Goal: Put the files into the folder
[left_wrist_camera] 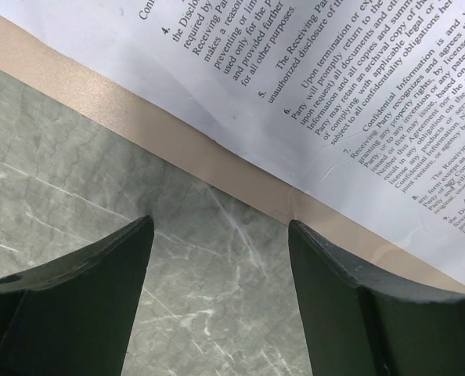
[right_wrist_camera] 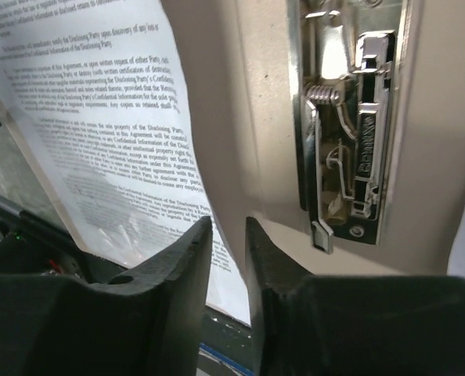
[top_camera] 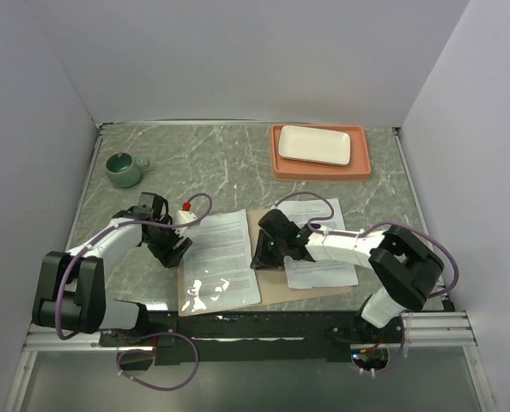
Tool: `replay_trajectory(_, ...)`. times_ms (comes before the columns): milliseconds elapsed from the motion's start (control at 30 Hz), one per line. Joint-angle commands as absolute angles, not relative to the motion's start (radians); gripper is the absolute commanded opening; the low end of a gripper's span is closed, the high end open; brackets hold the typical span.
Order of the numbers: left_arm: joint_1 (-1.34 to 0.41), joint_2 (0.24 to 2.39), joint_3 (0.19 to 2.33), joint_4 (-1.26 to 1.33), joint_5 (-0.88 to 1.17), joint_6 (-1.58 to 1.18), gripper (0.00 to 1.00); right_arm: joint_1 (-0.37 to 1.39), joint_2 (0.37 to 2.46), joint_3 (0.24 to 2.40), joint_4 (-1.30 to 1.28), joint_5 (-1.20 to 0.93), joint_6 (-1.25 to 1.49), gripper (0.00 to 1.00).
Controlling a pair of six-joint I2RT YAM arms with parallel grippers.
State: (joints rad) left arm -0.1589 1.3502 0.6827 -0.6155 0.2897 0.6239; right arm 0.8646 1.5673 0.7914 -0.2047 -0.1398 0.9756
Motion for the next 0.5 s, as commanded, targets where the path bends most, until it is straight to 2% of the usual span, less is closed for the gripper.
replay_trajectory(0,-0.163,1.331,0.669,-0.649,0.298,0.603,0.75,0.880,1.551,0.807,-0.176,-0.144,0.937,0.24)
replay_trajectory(100,-0.163,1.327,0.664,-0.649,0.298,0.604,0.75,0.888,1.560,0.798,-0.167,-0.153,0.934,0.23)
replay_trajectory(300,-0.163,1.328,0.660,-0.647,0.296,0.603,0.75,0.911,1.572,0.819,-0.189,-0.144,0.908,0.29)
replay_trajectory(467,-0.163,1.324,0.660,-0.649,0.299,0.603,0.75,0.919,1.594,0.828,-0.203,-0.149,0.908,0.25)
